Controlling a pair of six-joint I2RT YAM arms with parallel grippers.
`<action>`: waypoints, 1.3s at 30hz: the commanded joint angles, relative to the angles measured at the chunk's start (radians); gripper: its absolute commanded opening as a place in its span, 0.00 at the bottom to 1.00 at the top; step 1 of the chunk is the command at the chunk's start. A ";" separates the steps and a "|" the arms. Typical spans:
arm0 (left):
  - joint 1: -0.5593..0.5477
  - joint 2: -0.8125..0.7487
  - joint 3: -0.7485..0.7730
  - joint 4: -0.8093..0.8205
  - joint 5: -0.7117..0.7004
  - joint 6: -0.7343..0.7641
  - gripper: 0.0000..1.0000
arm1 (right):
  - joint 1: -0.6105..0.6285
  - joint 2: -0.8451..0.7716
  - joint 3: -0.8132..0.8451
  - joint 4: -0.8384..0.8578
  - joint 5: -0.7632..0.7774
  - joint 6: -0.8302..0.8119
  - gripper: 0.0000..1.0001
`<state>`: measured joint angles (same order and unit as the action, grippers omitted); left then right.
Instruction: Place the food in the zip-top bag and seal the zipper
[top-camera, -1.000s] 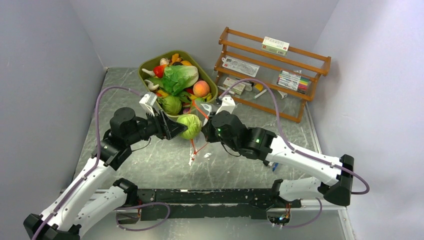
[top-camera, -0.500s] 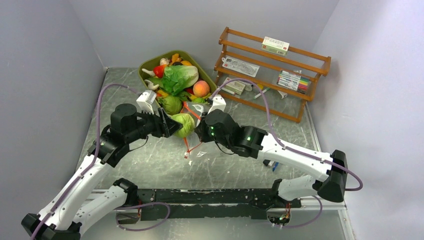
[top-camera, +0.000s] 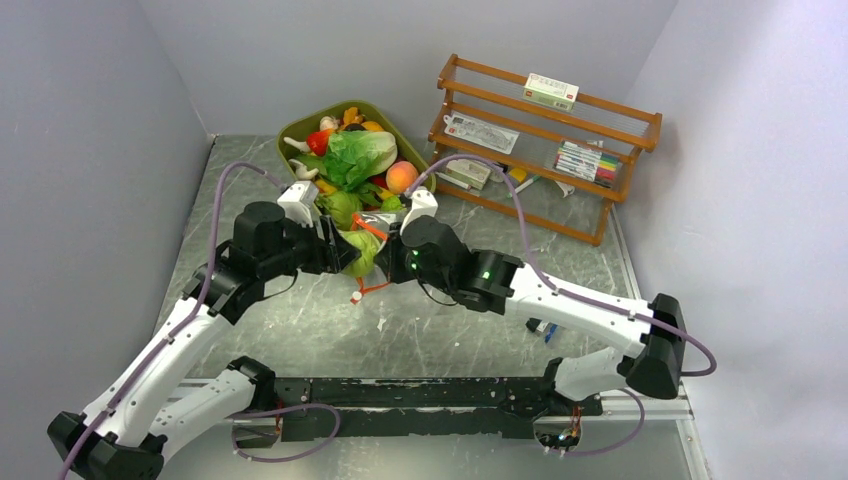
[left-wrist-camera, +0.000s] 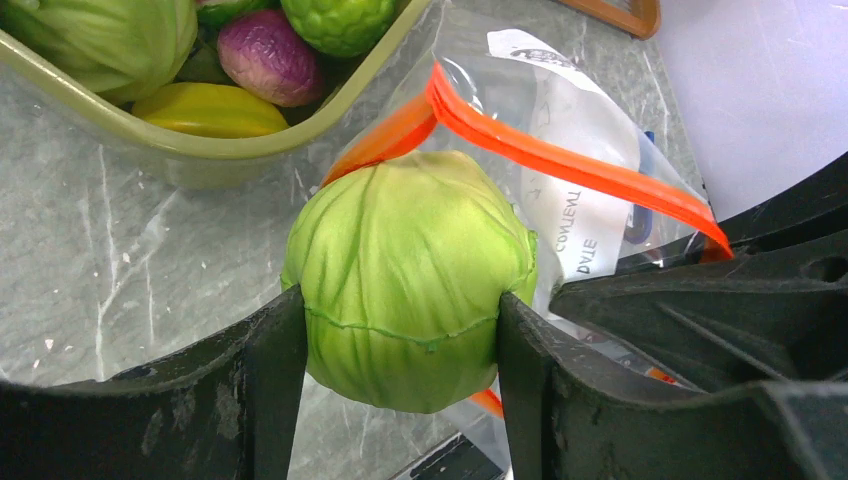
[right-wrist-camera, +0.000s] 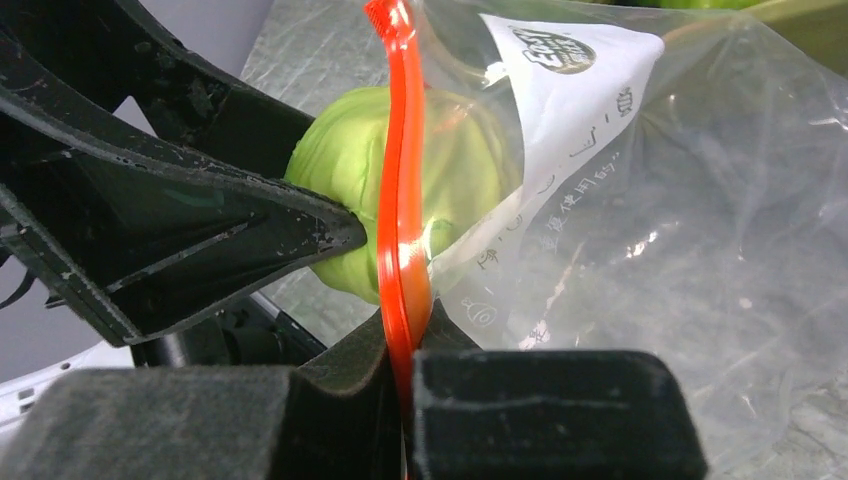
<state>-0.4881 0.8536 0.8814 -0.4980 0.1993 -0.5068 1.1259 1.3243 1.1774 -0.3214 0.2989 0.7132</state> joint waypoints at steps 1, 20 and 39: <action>-0.001 0.006 0.046 -0.023 -0.027 0.020 0.43 | 0.002 0.042 0.039 0.068 -0.041 -0.030 0.00; 0.000 -0.084 0.074 -0.042 0.163 -0.124 0.71 | -0.026 -0.050 -0.157 0.190 -0.034 0.104 0.00; 0.000 -0.141 0.101 -0.236 -0.025 -0.051 0.65 | -0.082 -0.172 -0.293 0.276 -0.094 0.173 0.00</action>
<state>-0.4862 0.7380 1.0374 -0.7246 0.1329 -0.5350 1.0512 1.1927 0.8856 -0.1066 0.2230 0.8700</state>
